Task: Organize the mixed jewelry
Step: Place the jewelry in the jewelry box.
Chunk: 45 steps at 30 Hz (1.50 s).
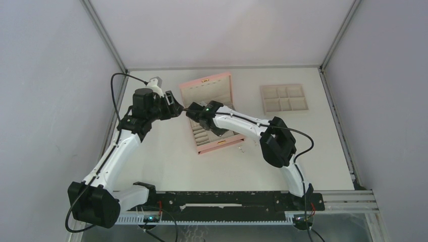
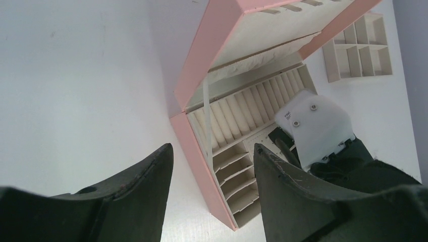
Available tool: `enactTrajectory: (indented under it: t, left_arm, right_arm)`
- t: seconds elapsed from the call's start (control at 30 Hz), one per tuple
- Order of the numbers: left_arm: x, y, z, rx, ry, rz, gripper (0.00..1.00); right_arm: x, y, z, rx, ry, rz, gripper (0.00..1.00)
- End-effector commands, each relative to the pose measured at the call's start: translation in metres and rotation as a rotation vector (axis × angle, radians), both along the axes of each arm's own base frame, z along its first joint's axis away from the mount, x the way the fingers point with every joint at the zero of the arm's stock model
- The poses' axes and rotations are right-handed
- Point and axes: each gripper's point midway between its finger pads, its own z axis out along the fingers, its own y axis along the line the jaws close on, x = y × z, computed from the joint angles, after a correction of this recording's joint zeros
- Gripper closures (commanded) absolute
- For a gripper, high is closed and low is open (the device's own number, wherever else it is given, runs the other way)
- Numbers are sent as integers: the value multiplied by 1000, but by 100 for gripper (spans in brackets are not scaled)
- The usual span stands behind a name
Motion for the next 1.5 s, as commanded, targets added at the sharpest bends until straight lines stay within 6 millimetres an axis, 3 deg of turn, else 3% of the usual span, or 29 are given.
enactTrajectory:
  t: [0.0, 0.5, 0.9, 1.17, 1.47]
  left_arm:
    - [5, 1, 32, -3, -88, -13, 35]
    - [2, 2, 30, -7, -88, -15, 35]
    - [2, 3, 31, -7, -88, -12, 35]
    - [0, 2, 31, -14, -87, -13, 35]
    - [-4, 2, 28, -23, -80, -12, 35]
  right_arm:
    - [-3, 25, 2, 38, -31, 66, 100]
    - [-2, 21, 1, -7, -69, 86, 100]
    - [1, 20, 38, 189, -76, -15, 100]
    - [1, 14, 51, 406, -8, -136, 93]
    - [-5, 4, 39, 584, 127, -269, 70]
